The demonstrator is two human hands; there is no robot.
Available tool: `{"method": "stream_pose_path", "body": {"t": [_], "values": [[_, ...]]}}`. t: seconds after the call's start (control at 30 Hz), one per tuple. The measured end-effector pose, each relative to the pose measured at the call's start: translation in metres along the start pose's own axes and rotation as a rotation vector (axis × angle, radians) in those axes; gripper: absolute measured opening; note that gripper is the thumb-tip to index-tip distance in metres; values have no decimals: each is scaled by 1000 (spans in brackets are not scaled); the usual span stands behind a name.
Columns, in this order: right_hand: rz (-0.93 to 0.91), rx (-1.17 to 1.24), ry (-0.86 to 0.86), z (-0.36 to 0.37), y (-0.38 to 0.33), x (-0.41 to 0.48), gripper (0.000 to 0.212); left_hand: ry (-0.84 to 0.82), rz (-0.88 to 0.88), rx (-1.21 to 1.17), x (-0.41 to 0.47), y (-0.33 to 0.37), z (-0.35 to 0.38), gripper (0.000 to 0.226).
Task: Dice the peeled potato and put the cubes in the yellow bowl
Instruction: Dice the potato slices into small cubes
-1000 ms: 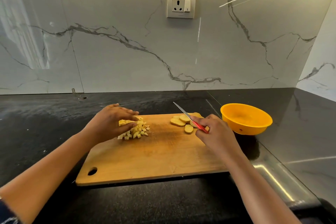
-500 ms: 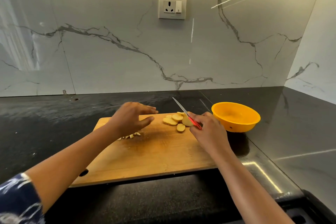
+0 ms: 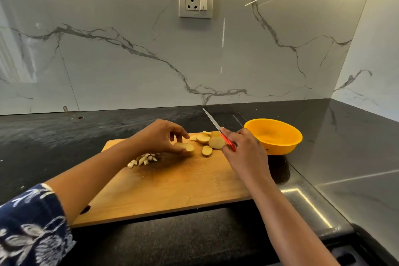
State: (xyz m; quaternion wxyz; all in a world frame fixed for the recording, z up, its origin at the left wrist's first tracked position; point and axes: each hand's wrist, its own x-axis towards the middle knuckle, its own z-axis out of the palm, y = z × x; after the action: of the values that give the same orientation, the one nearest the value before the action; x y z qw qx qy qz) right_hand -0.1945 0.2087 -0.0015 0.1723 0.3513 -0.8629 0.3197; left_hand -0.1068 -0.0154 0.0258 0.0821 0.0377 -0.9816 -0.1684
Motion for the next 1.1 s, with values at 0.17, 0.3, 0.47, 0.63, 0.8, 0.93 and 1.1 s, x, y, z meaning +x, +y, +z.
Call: {"method": "stream_pose_path", "body": {"t": [0.17, 0.3, 0.47, 0.63, 0.8, 0.93, 1.1], "values": [[20, 19, 1, -2, -2, -3, 47, -193, 105, -74, -40, 4, -6, 37], [60, 91, -61, -5, -5, -8, 42, -56, 151, -18, -52, -4, -6, 43], [42, 74, -297, -24, -18, -36, 38, 160, 277, 164, -83, -6, 6, 32], [-56, -13, -351, -38, -47, -65, 42, 44, 372, 342, -94, -9, 18, 51], [-130, -75, -323, -26, -64, -67, 46, -86, 317, 351, -89, -14, 15, 58], [-127, -96, -342, -13, -66, -67, 46, -181, 296, 359, -87, -14, 11, 65], [-139, -100, -333, -5, -64, -66, 45, -221, 296, 305, -89, -18, 9, 61]]}}
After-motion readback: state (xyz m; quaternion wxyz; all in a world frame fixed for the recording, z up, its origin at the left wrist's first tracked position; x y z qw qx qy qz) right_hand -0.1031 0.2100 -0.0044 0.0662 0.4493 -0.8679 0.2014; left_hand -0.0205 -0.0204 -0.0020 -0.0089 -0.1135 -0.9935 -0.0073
